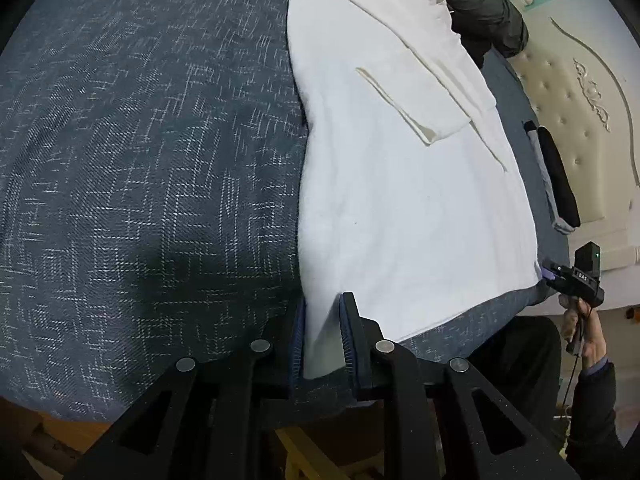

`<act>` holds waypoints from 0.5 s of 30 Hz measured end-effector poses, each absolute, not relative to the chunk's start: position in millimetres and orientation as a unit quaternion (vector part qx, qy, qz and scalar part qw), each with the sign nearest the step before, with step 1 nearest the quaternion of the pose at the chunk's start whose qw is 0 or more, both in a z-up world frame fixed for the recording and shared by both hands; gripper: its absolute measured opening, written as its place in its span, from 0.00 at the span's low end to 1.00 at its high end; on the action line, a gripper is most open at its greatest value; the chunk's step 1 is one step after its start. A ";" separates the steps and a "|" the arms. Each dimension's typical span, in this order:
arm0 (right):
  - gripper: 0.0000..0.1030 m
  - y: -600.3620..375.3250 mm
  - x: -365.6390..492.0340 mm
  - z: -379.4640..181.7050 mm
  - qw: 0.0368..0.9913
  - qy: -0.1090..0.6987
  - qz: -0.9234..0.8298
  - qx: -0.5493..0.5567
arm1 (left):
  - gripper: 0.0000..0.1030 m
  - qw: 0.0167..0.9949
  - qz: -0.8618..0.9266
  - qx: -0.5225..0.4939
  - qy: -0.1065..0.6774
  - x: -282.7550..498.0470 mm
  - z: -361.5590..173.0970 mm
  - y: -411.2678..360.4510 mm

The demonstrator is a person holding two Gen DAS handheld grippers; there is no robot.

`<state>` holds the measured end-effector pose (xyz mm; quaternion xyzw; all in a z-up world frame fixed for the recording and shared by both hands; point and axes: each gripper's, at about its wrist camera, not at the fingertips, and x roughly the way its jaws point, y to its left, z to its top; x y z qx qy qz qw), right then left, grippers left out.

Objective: Fold clothes

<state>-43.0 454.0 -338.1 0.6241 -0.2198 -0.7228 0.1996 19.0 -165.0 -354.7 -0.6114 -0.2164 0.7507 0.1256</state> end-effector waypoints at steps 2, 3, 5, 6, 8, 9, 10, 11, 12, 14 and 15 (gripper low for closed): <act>0.33 452.4 -42.8 -339.2 0.200 -0.217 -0.722 0.625 | 0.17 0.128 0.754 -0.609 -0.211 19.5 -354.3 -164.9; 0.26 450.7 -41.9 -338.8 0.202 -0.212 -0.722 0.626 | 0.10 0.130 0.755 -0.608 -0.209 19.9 -353.2 -163.8; 0.11 447.8 -40.3 -336.5 0.206 -0.200 -0.724 0.628 | 0.04 0.138 0.757 -0.605 -0.204 21.4 -350.2 -162.9; 0.10 446.7 -39.5 -334.0 0.207 -0.192 -0.725 0.628 | 0.04 0.142 0.759 -0.603 -0.200 22.1 -348.0 -162.5; 0.05 444.3 -37.5 -326.9 0.217 -0.185 -0.728 0.623 | 0.03 0.150 0.762 -0.598 -0.197 23.1 -340.7 -162.9; 0.05 443.3 -36.5 -323.2 0.221 -0.183 -0.730 0.620 | 0.03 0.153 0.765 -0.594 -0.196 23.1 -336.2 -162.9; 0.04 442.7 -35.8 -320.1 0.224 -0.182 -0.732 0.618 | 0.03 0.154 0.768 -0.590 -0.194 22.7 -331.3 -162.6; 0.04 441.9 -34.9 -316.3 0.227 -0.180 -0.734 0.614 | 0.03 0.157 0.771 -0.586 -0.192 23.0 -326.0 -163.3; 0.04 440.2 -33.9 -312.2 0.231 -0.180 -0.736 0.611 | 0.03 0.160 0.774 -0.583 -0.191 23.9 -320.6 -164.9; 0.04 437.2 -31.7 -302.6 0.238 -0.179 -0.741 0.602 | 0.03 0.166 0.779 -0.575 -0.188 25.2 -309.2 -168.1; 0.04 436.5 -30.6 -297.5 0.242 -0.180 -0.744 0.597 | 0.03 0.170 0.781 -0.571 -0.184 25.7 -302.8 -169.6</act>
